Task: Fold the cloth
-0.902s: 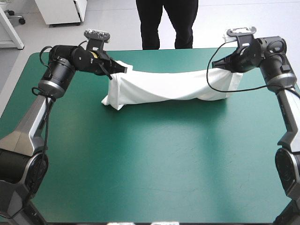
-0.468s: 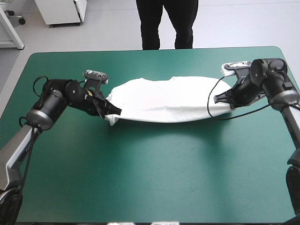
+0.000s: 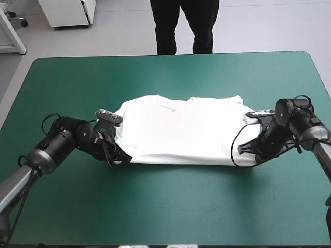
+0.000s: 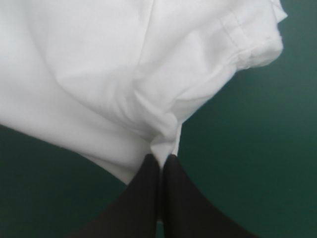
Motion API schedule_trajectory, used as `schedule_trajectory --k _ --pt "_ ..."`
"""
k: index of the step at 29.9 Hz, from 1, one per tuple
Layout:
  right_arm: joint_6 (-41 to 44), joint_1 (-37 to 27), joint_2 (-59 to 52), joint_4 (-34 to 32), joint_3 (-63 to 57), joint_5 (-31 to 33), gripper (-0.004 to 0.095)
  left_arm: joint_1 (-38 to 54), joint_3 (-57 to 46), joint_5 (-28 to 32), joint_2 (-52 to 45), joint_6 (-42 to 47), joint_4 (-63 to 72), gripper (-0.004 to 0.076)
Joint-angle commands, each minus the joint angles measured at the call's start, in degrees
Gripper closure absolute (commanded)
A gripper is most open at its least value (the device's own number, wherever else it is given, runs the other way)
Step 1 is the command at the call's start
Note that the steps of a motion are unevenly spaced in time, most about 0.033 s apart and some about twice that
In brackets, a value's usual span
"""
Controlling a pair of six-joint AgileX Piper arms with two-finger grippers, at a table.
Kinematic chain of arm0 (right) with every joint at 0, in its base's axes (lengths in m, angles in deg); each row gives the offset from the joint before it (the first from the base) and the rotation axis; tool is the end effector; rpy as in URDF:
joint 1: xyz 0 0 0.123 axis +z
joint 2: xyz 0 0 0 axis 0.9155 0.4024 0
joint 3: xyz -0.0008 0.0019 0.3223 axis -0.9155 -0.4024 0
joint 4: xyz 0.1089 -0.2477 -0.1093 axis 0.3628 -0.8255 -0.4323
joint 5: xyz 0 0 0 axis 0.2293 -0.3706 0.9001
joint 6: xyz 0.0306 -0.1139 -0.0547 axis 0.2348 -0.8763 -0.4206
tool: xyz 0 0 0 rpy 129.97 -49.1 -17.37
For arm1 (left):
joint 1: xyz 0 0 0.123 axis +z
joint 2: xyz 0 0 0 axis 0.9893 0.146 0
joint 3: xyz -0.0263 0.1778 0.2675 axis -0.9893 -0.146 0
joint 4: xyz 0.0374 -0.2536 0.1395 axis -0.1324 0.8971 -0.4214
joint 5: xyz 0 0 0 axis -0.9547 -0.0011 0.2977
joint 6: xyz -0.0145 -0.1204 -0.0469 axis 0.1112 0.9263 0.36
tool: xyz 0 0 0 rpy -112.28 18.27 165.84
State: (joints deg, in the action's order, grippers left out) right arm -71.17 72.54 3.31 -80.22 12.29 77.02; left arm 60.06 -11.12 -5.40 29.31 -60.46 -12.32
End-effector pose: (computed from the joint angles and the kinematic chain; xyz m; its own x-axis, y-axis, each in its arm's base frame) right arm 0.3074 0.0472 0.2502 -0.9762 -0.1992 -0.0857 -0.2070 0.9737 0.0948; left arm 0.2800 -0.1241 0.2633 -0.8337 0.4157 -0.3636 0.4664 0.8825 -0.0605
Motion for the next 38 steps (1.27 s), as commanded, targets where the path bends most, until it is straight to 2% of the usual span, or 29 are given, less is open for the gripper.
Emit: schedule_trajectory --k 1,12,15,18,22,24,26,30,38 --pt "-0.78 -0.29 -3.81 0.27 -2.01 0.35 0.0925 -0.91 -1.07 0.42 -3.03 1.25 0.52 0.0733" --pt "-1.01 -0.29 -7.37 0.17 -9.01 -0.15 0.0924 -2.37 -4.61 -1.47 -3.97 1.66 0.99 0.0732" --pt "-1.16 -0.29 -7.37 0.29 -9.26 0.06 0.0885 -2.37 -4.61 -1.39 -3.97 1.57 1.05 0.0722" --pt "-1.16 -0.29 -7.37 0.29 -9.26 -0.2 0.0752 -2.37 -4.61 -1.39 -3.97 1.57 1.05 0.0631" --pt "-1.16 -0.29 -7.37 -0.07 -9.26 1.42 0.0507 -2.37 -4.61 -1.51 -3.97 1.57 1.05 0.0415" --pt "-1.16 -0.29 -7.72 -0.36 -9.12 1.81 0.0415 -2.37 -4.35 -2.25 -3.97 1.57 0.88 0.031" --pt "-1.05 -0.29 -8.65 -0.36 -8.36 1.81 0.0377 -2.37 -2.93 -3.69 -4.22 1.82 -0.23 0.024" --pt "1.78 -0.29 -11.85 -3.45 -2.61 0.79 0.0371 -2.37 5.45 -6.63 -7.04 4.05 -3.76 0.0222" --pt "11.16 -0.4 -15.2 -15.48 10.04 -4.37 0.0371 -2.37 25.62 -4.7 -10.1 7.18 -10.45 0.0221"
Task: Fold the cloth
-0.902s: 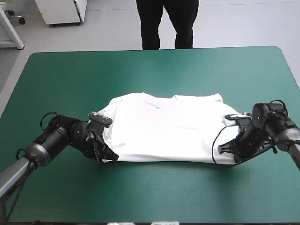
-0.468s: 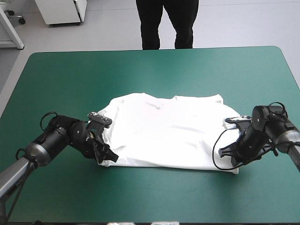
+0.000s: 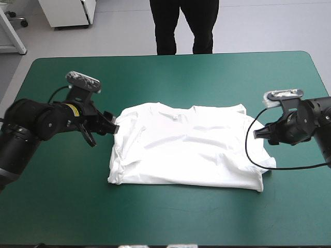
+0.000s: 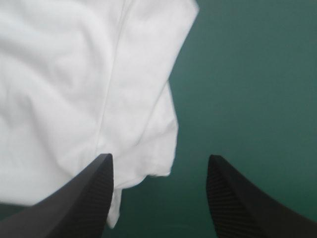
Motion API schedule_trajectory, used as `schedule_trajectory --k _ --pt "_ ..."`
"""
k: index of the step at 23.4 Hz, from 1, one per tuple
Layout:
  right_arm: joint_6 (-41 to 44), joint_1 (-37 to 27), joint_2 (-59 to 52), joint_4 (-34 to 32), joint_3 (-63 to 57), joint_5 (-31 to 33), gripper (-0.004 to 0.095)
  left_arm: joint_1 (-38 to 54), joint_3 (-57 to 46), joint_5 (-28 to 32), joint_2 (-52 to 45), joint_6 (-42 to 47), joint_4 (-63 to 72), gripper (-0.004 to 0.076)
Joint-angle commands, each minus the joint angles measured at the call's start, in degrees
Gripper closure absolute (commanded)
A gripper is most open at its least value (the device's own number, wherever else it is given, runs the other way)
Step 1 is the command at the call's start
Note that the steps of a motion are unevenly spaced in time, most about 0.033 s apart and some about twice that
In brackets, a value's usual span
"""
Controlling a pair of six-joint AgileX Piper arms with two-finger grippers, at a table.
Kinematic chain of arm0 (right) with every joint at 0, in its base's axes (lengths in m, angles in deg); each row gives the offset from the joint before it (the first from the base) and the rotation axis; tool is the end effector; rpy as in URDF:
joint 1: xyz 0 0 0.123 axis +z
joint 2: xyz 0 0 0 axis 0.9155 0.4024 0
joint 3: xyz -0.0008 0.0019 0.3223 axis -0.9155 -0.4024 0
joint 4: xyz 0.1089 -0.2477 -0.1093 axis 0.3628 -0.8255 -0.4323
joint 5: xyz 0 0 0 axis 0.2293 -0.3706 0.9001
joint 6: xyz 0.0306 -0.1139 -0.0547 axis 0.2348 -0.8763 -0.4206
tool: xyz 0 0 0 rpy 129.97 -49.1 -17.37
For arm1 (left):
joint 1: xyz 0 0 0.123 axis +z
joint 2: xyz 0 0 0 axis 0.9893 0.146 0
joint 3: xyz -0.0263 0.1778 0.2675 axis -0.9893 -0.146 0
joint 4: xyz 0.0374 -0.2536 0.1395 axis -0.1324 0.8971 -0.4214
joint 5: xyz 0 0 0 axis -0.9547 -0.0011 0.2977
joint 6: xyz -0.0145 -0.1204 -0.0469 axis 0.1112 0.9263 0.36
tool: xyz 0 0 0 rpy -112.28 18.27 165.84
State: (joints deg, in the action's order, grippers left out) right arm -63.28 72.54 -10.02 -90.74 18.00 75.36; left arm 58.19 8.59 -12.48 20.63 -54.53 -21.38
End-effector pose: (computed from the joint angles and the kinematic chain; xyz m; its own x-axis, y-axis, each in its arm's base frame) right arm 0.2861 0.0226 0.3531 -0.8987 -0.1208 -0.4217 -0.1002 0.9924 -0.0708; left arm 0.2704 -0.1124 0.4231 -0.6543 0.3565 -0.6669 0.4212 0.9042 0.0701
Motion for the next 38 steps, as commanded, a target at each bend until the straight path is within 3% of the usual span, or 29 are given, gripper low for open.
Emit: schedule_trajectory --k 1,6,11,18,24,32,38 --pt "4.12 -0.4 -1.86 -6.15 5.0 -3.01 0.0371 -0.49 7.06 3.0 -1.42 1.48 -1.39 0.0221" --pt "7.86 -0.4 -0.57 -7.83 4.9 -4.13 0.0371 -0.49 8.55 6.99 -1.42 1.48 0.56 0.0221" --pt "7.99 -0.48 4.76 -7.15 3.35 -1.89 0.0371 -0.49 8.55 4.71 -1.42 1.48 1.38 0.0222" --pt "4.48 -0.48 11.31 -1.47 -7.13 -13.18 0.0371 -0.49 8.55 3.74 -1.42 1.48 1.74 0.0222" --pt "1.09 -4.58 16.86 0.94 -7.13 -15.38 0.0373 -0.49 8.55 3.11 -1.42 1.48 2.62 0.0222" --pt "-1.65 -5.58 19.95 4.82 -7.13 -17.63 0.0554 -0.49 8.44 4.22 -1.42 1.83 3.04 0.0222" --pt "-1.73 -5.58 24.76 7.27 -7.13 -17.17 0.0571 -0.49 8.44 3.72 -1.42 2.77 3.12 0.0225"
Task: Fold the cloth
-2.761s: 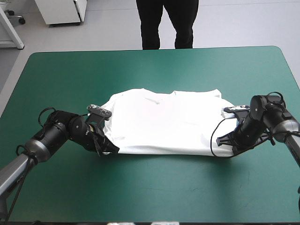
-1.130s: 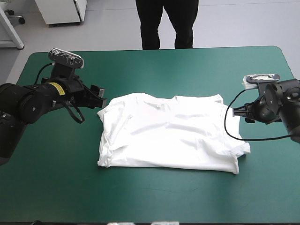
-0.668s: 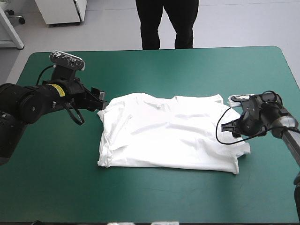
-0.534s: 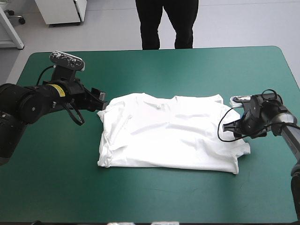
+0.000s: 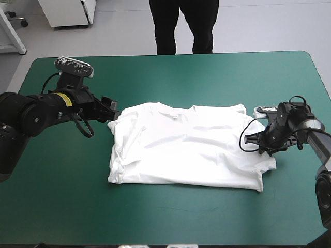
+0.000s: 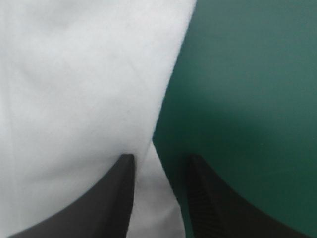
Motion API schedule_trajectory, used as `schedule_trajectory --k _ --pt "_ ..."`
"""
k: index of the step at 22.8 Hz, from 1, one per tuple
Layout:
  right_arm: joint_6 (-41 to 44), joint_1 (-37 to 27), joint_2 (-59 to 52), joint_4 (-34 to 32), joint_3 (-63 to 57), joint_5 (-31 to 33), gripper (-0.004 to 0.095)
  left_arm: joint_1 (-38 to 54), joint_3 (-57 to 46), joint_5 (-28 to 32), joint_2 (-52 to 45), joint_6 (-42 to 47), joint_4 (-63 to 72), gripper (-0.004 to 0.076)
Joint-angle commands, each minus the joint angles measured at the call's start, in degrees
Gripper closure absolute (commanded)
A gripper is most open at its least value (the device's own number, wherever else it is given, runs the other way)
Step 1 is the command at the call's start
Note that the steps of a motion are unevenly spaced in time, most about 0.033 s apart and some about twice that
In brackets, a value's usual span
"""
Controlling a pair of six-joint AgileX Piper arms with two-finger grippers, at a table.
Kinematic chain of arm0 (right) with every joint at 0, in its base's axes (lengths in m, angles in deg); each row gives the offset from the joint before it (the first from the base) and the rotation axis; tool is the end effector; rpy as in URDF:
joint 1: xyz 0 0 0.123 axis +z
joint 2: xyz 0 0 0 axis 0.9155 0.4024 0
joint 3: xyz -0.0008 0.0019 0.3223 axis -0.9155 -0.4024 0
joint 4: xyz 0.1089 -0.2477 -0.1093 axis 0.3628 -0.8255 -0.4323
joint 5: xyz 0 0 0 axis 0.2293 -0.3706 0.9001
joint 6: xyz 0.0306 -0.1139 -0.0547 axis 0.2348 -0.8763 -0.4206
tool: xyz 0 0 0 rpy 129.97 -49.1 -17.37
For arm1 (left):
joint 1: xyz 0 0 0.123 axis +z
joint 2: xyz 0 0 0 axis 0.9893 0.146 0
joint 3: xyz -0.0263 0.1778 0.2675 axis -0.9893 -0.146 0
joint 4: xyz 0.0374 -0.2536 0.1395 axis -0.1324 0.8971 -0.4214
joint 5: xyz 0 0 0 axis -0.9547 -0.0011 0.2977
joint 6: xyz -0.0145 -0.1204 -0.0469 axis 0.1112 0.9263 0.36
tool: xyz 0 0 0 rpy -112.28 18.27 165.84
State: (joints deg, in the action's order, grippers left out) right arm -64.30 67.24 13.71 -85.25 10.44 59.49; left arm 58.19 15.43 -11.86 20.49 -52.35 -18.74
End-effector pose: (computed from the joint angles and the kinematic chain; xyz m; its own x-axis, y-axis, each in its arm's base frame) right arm 0.3597 0.0084 0.1839 -0.9860 -0.0144 -0.1661 -0.0176 0.9997 0.0176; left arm 0.2675 -0.1169 0.4686 -0.5913 0.2633 -0.7622 0.4057 0.9140 0.0009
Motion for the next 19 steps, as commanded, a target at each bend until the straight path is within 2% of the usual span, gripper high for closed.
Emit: schedule_trajectory --k 1,5,8,13,15,19 --pt "-1.31 -0.28 2.16 2.58 0.43 -0.88 0.0571 -0.49 1.6 2.44 -1.27 0.59 0.48 0.0227" --pt "-1.58 -0.28 4.36 4.93 -0.1 -0.77 0.0637 -0.49 1.6 1.81 -1.36 0.59 0.48 0.0227" --pt "-1.58 -0.28 4.69 6.46 -2.72 -2.5 0.0758 -0.49 1.6 1.91 -1.88 0.59 0.38 0.0227" --pt "-1.58 -0.28 4.69 7.2 -6.2 -5.92 0.0894 -0.49 1.6 2.03 -2.49 0.59 -0.02 0.0228" --pt "-1.31 -0.28 4.69 7.2 -6.32 -6.56 0.0925 -0.49 1.6 2.03 -2.71 0.59 -0.02 0.023" --pt "-0.46 -0.28 2.55 7.2 -5.74 -7.49 0.0925 -0.49 1.6 1.92 -3.65 0.59 -0.02 0.023"
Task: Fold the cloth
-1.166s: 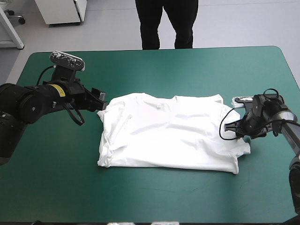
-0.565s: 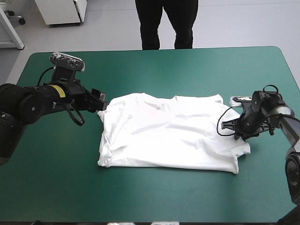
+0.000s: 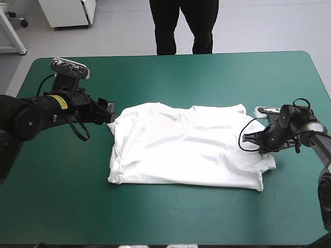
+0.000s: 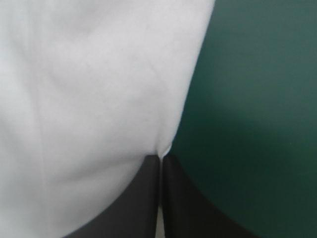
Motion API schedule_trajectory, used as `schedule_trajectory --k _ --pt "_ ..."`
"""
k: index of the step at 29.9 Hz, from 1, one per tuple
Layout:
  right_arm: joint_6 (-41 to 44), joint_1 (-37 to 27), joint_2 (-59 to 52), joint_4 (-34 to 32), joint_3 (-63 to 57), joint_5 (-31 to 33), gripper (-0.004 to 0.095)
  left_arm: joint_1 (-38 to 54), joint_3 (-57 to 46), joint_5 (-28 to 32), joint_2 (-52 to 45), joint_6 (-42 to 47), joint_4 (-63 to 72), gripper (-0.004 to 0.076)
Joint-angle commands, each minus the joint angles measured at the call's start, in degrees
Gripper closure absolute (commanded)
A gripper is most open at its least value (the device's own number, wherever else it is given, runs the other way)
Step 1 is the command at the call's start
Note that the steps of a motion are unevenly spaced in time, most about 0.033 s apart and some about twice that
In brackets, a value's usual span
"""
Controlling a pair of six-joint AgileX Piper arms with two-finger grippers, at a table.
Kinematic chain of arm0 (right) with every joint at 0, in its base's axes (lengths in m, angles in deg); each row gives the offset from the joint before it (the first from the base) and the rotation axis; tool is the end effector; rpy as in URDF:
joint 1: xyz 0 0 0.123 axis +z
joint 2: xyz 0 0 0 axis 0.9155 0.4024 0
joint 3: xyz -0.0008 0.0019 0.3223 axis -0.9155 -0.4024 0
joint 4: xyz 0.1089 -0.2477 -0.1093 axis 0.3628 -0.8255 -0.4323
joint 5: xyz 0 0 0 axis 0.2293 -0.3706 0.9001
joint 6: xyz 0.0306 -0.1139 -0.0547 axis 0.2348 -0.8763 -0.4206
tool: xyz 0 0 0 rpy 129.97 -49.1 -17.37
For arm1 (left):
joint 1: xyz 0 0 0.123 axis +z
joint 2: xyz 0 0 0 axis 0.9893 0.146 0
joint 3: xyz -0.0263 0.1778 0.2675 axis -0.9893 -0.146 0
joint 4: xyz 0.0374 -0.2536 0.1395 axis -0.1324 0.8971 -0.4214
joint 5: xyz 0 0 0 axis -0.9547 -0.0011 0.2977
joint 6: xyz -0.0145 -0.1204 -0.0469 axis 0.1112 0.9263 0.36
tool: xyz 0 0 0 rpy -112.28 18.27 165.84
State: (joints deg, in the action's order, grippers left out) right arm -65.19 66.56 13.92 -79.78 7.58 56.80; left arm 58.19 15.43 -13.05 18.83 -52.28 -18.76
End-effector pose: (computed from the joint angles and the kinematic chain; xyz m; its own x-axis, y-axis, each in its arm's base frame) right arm 0.3533 0.0133 0.1700 -0.9864 0.0453 -0.1583 0.0304 0.9950 0.0954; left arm 0.2567 -0.1121 0.4748 -0.5860 0.2600 -0.7675 0.4050 0.9143 0.0005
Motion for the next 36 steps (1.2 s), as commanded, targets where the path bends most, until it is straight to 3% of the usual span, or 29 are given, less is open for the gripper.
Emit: schedule_trajectory --k 1,7,14,27,36 --pt "0.42 0.4 1.55 1.63 -2.4 -4.69 0.0925 -0.49 1.6 3.12 -2.11 0.52 0.0 0.023" --pt "-1.55 0.96 -4.86 1.99 3.82 0.21 0.0925 -0.49 1.85 2.42 -2.66 0.52 0.0 0.023" --pt "-1.7 6.64 -9.23 1.74 8.98 3.42 0.0925 -0.49 1.85 2.14 -3.13 0.52 0.35 0.023" --pt "-1.23 15.31 -6.72 3.67 9.12 0.32 0.0925 -0.49 1.85 2.25 -3.22 0.52 0.01 0.023" --pt "-3.08 16.64 1.04 4.16 9.12 -0.66 0.0925 -0.49 1.85 2.13 -3.11 0.52 0.01 0.023"
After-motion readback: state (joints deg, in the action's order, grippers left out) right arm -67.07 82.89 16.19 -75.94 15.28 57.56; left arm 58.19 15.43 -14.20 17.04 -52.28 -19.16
